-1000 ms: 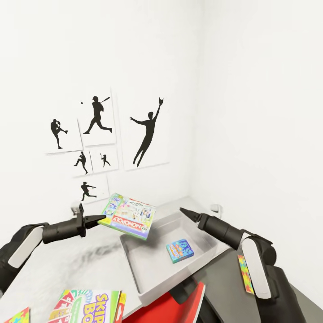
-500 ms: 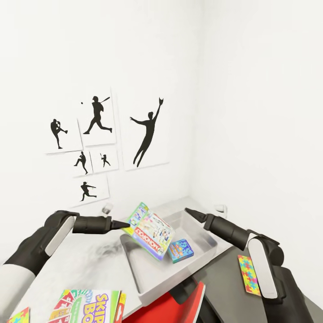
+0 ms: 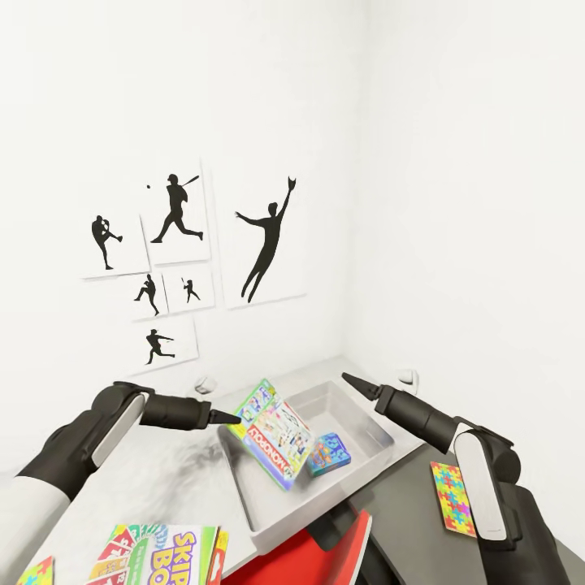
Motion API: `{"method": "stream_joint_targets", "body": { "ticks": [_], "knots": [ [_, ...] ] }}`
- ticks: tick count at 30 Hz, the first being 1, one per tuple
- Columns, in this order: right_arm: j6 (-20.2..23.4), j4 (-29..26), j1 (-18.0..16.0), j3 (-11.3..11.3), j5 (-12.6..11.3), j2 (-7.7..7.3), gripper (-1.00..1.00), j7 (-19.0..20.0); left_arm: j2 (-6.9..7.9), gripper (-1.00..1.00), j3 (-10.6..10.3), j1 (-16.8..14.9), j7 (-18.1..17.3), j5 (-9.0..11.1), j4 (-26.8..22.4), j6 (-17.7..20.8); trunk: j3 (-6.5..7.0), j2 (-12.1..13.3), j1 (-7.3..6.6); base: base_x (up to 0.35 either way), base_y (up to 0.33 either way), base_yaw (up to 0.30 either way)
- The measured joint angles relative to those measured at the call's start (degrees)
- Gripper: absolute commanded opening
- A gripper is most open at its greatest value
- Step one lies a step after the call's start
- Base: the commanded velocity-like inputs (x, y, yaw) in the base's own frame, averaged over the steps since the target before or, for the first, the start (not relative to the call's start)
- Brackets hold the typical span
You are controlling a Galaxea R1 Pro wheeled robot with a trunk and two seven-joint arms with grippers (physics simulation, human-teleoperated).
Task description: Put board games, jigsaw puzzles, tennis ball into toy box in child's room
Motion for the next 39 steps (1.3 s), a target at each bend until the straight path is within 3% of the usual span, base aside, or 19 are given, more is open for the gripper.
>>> {"method": "stream_joint_targets", "body": {
  "ticks": [4,7,20,22,24,28,32,39],
  "knots": [
    [0.0,0.1,0.0,0.0,0.0,-0.05,1.00,-0.1,0.01,-1.00,1.3,0.0,0.0,-2.3,1.3,-0.1,0.00,0.0,0.00,0.000,0.000,0.000],
    [0.0,0.1,0.0,0.0,0.0,-0.10,1.00,0.0,0.02,-1.00,2.2,0.0,0.1,-2.3,1.8,0.0,0.00,0.0,0.00,0.000,0.000,0.000],
    [0.0,0.1,0.0,0.0,0.0,-0.13,1.00,-0.1,0.09,-1.00,2.1,-0.1,0.3,-2.9,1.6,-0.3,0.00,0.0,0.00,0.000,0.000,0.000],
    [0.0,0.1,0.0,0.0,0.0,-0.14,1.00,-0.1,0.05,-1.00,2.0,-0.1,0.2,-3.7,1.2,-1.0,0.00,0.0,0.00,0.000,0.000,0.000],
    [0.0,0.1,0.0,0.0,0.0,-0.13,1.00,-0.1,-0.08,-1.00,2.0,-0.1,0.0,-8.4,0.8,-2.7,0.00,0.0,0.00,0.000,0.000,0.000],
    [0.0,0.1,0.0,0.1,0.0,-0.16,1.00,-0.1,-0.27,-1.00,2.0,-0.1,-0.4,-12.9,0.6,-3.7,0.00,0.0,0.00,0.000,0.000,0.000],
    [0.0,0.2,0.0,0.2,0.0,-0.14,1.00,-0.1,-0.32,-1.00,2.0,-0.1,-0.6,-14.1,0.6,-4.5,0.00,0.0,0.00,0.000,0.000,0.000],
    [0.0,0.1,0.0,0.4,0.0,-0.19,1.00,0.0,-0.60,-1.00,1.8,-0.1,-0.6,-14.4,0.4,-4.8,0.00,0.0,0.00,0.000,0.000,0.000]
  ]
}}
